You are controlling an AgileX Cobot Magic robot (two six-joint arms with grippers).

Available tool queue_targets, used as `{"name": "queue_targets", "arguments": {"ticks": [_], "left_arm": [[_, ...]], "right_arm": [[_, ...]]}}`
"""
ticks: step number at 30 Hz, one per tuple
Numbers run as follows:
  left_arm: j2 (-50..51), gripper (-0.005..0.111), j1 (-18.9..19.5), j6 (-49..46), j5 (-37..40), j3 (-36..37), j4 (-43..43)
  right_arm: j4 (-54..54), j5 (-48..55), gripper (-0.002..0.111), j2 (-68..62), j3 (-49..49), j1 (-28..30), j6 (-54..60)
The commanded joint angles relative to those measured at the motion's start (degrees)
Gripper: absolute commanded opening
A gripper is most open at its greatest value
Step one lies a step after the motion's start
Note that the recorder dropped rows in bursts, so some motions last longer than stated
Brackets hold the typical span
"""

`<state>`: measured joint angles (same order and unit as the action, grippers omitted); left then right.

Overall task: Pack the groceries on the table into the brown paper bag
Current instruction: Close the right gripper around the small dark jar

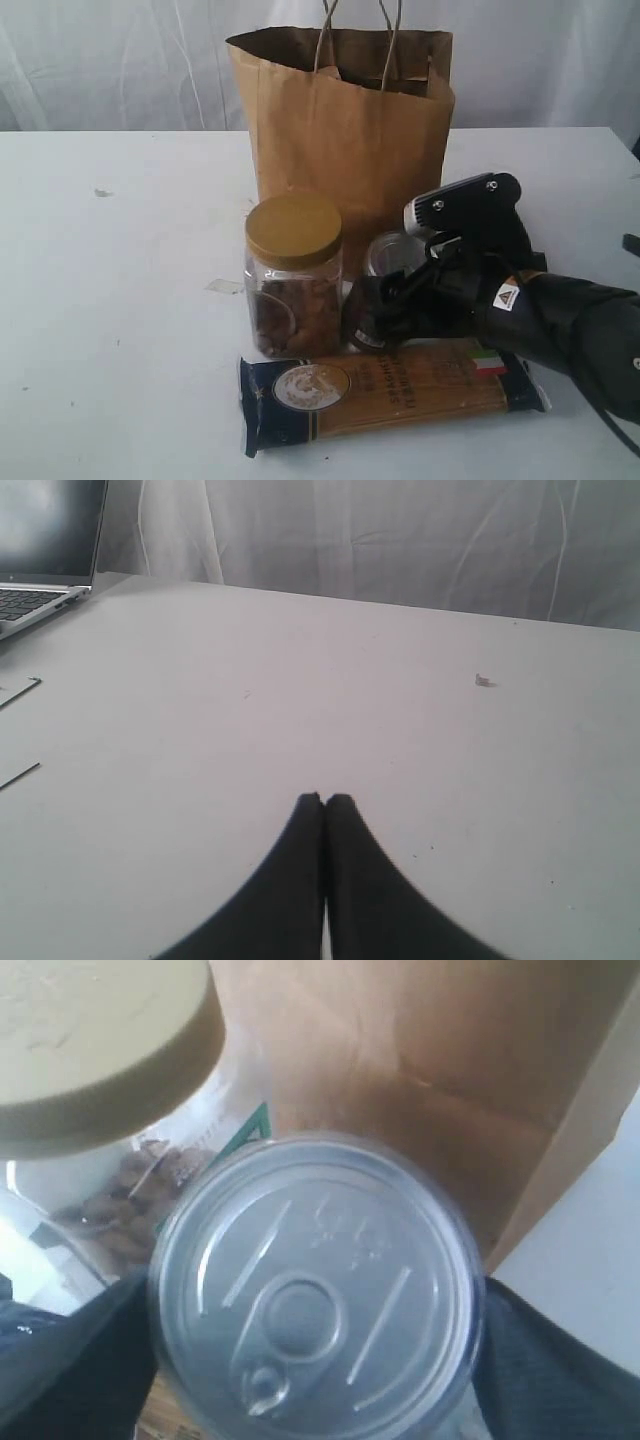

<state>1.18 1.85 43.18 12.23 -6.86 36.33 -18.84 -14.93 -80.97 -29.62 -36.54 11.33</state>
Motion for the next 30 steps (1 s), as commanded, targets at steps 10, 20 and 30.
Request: {"name": "queue_targets", "arguments": {"ticks": [10,20,30], "left_arm": [[0.2,0.0,0.0,0.4,-0.2,0.2,0.3],[0.2,0.0,0.0,0.4,-0.2,0.2,0.3],[0.2,0.0,0.0,0.4,-0.2,0.2,0.3]], "right_arm": [[0.4,1.5,0.0,2.1,-0.2,0.0,1.9],[0.4,5.5,0.0,8.9,-0.2,0.1,4.7],[0.4,7.5,0.0,10.1,-0.2,0.1,6.5]]}}
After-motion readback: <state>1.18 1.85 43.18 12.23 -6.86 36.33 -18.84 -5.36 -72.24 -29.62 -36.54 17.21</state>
